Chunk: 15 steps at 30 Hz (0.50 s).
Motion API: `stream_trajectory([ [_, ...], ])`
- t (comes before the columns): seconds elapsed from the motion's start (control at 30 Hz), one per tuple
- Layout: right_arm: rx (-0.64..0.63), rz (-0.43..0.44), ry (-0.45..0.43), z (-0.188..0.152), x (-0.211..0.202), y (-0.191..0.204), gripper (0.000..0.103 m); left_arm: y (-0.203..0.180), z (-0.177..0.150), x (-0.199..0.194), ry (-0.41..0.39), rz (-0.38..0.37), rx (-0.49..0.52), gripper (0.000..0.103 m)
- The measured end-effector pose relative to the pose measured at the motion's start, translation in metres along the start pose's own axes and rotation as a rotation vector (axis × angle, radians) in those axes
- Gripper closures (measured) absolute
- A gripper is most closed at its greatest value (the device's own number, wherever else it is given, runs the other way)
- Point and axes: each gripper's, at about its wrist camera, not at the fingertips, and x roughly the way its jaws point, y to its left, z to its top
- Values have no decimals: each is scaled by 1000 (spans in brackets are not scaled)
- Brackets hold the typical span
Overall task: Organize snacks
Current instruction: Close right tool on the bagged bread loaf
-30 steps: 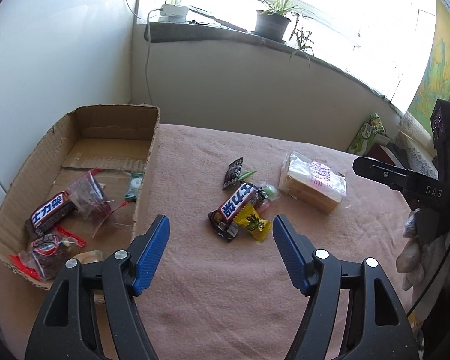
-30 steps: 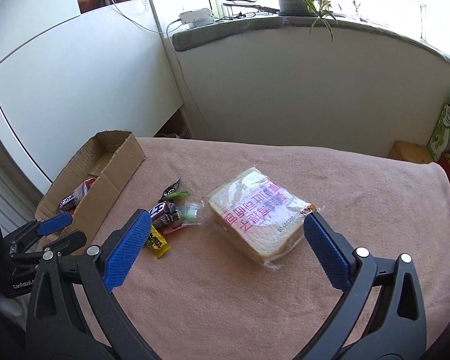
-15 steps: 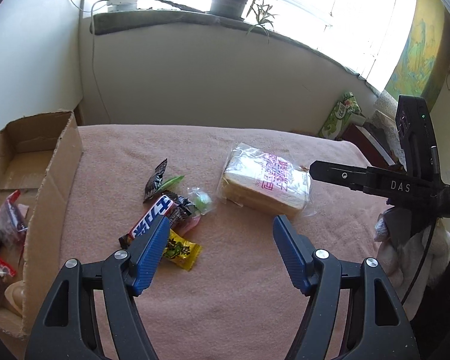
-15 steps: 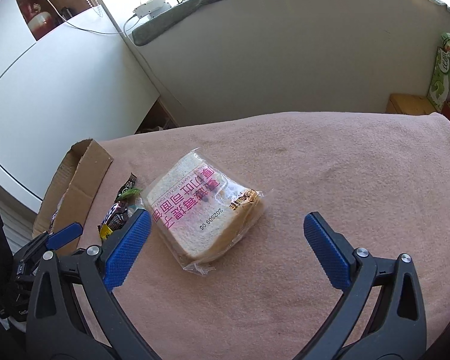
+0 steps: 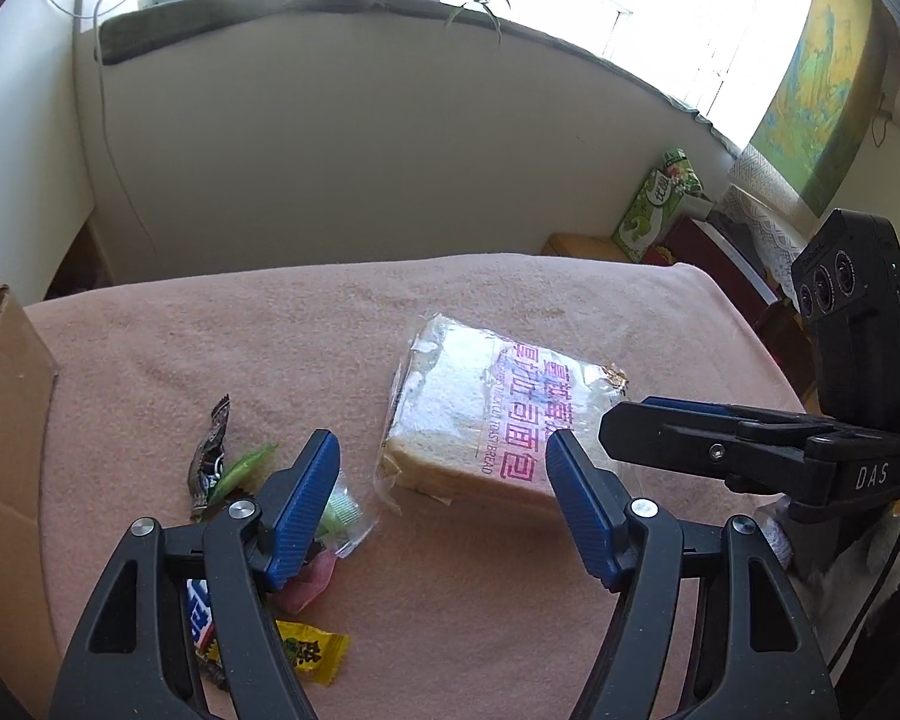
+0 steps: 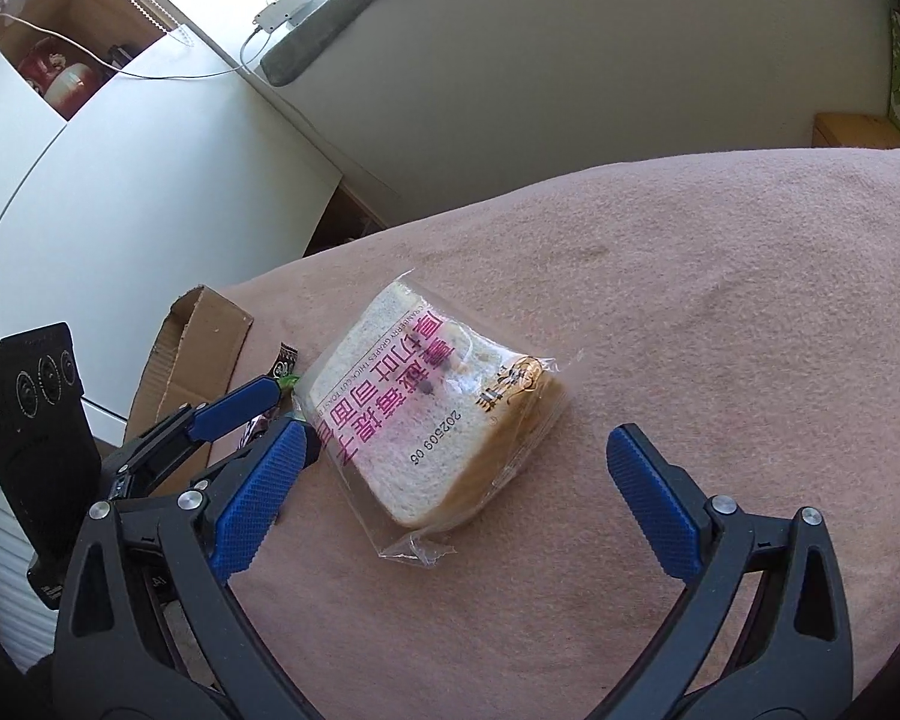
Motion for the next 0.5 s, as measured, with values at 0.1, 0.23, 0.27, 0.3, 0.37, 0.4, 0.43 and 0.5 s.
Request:
stream_trajectory([
  [0.1,24,36,21,3,6,-2,9,1,2,8,14,-12,10,32],
  [0.23,47,55,40,5,15,-5,18,0,1,15,22,-22,25,32],
  [0.27,54,56,42,5,16,-6,19,1,3,18,27,-35,16,32],
  [0.3,60,57,42,6,17,-7,20,3,3,19,30,-47,7,32],
  [0.37,70,63,44,7,17,-8,24,5,2,20,36,-65,-1,32],
  [0.4,76,64,46,7,17,-9,25,5,1,20,40,-77,1,33],
  [0.43,82,66,46,8,18,-10,28,3,0,20,43,-87,5,34],
  [0.5,90,68,48,9,18,-11,31,-4,0,20,44,-98,24,34],
])
